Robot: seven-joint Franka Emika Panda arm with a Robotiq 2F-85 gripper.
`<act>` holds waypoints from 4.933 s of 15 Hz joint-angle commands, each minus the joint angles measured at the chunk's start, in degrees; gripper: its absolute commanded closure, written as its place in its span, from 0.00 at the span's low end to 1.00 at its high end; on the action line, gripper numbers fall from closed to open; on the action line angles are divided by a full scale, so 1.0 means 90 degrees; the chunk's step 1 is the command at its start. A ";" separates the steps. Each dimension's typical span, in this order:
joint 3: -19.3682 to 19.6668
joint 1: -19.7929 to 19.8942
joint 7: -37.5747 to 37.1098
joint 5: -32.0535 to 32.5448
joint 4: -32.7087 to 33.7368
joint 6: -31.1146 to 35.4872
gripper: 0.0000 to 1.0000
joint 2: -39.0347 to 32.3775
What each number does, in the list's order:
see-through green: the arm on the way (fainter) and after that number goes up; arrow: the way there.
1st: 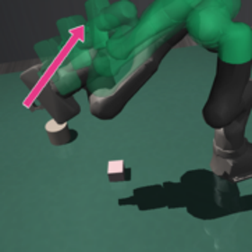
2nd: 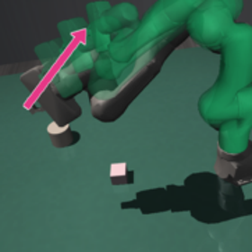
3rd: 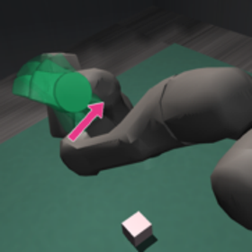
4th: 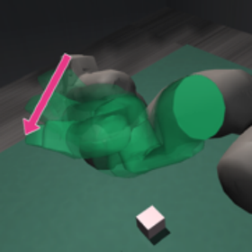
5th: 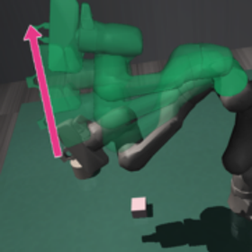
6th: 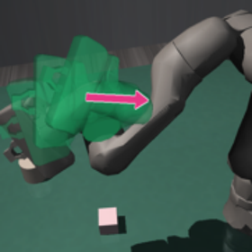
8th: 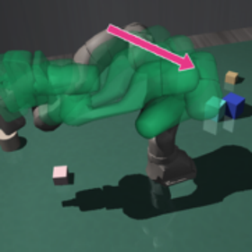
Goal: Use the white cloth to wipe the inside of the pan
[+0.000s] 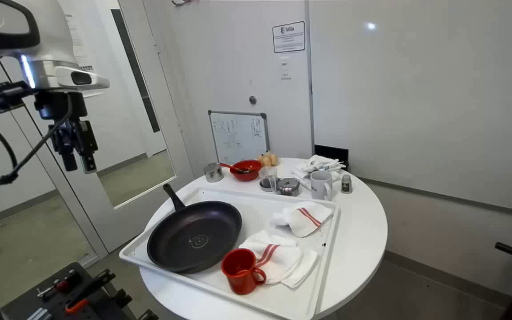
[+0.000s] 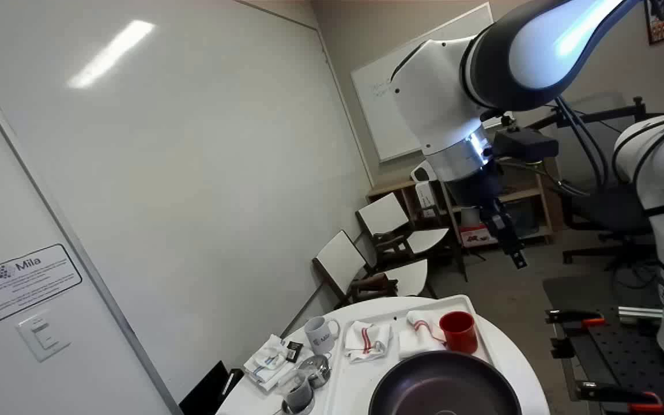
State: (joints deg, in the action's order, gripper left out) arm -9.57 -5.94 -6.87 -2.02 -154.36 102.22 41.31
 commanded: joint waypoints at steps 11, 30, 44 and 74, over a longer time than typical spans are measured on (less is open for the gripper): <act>0.0036 -0.0041 -0.0023 0.0022 0.0008 -0.0007 0.00 -0.0007; 0.1566 0.0877 0.0626 -0.0577 0.2456 0.1925 0.00 -0.3781; 0.1730 0.1338 0.0867 -0.1564 0.3490 0.2514 0.00 -0.5469; 0.1458 0.2429 0.0697 -0.1590 0.8669 0.2412 0.00 -1.0483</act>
State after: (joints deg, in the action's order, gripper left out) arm 4.66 14.17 -0.31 -16.10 -82.52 125.73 -48.70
